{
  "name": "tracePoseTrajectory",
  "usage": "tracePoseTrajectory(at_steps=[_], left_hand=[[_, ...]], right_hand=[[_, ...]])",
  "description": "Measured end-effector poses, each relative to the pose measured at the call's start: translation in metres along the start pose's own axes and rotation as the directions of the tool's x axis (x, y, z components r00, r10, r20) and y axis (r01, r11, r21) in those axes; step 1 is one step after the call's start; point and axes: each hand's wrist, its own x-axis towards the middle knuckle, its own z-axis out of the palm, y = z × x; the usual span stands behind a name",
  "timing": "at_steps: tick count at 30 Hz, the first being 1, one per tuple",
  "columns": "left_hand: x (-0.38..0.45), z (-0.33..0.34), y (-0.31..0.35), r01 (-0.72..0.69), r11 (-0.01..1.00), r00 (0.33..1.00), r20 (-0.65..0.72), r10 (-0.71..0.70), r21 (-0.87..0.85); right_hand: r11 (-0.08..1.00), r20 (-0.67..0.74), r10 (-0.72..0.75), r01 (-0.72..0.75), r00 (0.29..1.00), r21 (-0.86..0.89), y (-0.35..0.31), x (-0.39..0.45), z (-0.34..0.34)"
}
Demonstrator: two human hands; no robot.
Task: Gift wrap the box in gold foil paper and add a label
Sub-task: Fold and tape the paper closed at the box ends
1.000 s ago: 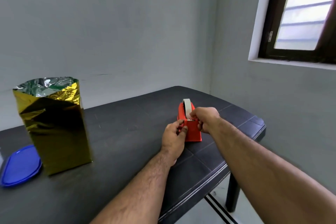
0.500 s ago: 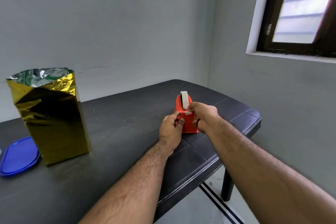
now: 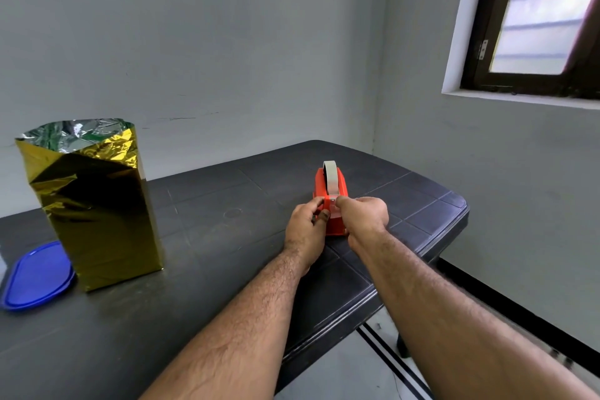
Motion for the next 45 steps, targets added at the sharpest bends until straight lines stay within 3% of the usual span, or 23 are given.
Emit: tracePoseTrajectory(at_steps=[3,6,8,12,15,19,25,27,31,33,35,37,41,45], left_hand=[[0.000,-0.002,0.003,0.004,1.000,1.000,-0.005,-0.004,0.013],[0.001,-0.001,0.002,0.032,0.999,0.999,0.013,-0.032,-0.027],[-0.004,-0.004,0.006,0.111,0.971,0.993,0.049,-0.103,-0.213],[-0.022,-0.034,0.038,0.228,0.754,0.970,0.079,-0.229,-0.616],[-0.025,-0.072,0.069,0.196,0.596,0.980,0.131,-0.151,-0.779],[-0.032,-0.124,0.111,0.049,0.701,0.998,0.061,-0.007,-0.712],[-0.054,-0.199,0.148,-0.073,0.826,0.992,-0.125,0.003,-0.559],[-0.064,-0.229,0.159,-0.097,0.855,0.985,-0.170,0.011,-0.509],[-0.082,-0.288,0.183,-0.141,0.904,0.970,-0.240,0.044,-0.403],[-0.091,-0.319,0.189,-0.160,0.916,0.957,-0.284,0.054,-0.368],[-0.096,-0.352,0.187,-0.203,0.900,0.923,-0.381,0.045,-0.385],[-0.099,-0.379,0.173,-0.253,0.894,0.865,-0.500,0.038,-0.370],[-0.100,-0.397,0.121,-0.210,0.923,0.762,-0.645,-0.052,-0.323],[-0.098,-0.389,0.086,-0.127,0.914,0.793,-0.593,-0.140,-0.386]], right_hand=[[0.997,0.017,0.057,-0.056,0.998,-0.048,0.010,-0.006,-0.001],[0.976,0.108,0.064,-0.084,0.992,0.200,0.009,-0.016,-0.004],[0.917,0.187,0.062,-0.130,0.980,0.378,-0.004,-0.023,-0.008],[0.803,0.333,0.037,-0.227,0.942,0.551,-0.034,-0.041,-0.011],[0.778,0.434,-0.010,-0.265,0.901,0.570,-0.057,-0.059,-0.004],[0.765,0.552,-0.090,-0.298,0.829,0.571,-0.086,-0.094,0.016],[0.801,0.614,-0.209,-0.228,0.761,0.554,-0.118,-0.148,0.054],[0.826,0.612,-0.289,-0.132,0.736,0.548,-0.129,-0.165,0.065],[0.834,0.490,-0.537,0.346,0.687,0.429,-0.148,-0.192,0.081],[0.798,0.421,-0.591,0.426,0.688,0.425,-0.149,-0.199,0.095],[0.808,0.362,-0.551,0.374,0.752,0.455,-0.142,-0.202,0.111],[0.850,0.415,-0.474,0.281,0.777,0.445,-0.129,-0.200,0.129],[0.940,0.652,-0.341,0.250,0.677,0.231,-0.092,-0.196,0.165],[0.960,0.753,-0.281,0.175,0.595,0.220,-0.079,-0.202,0.191]])
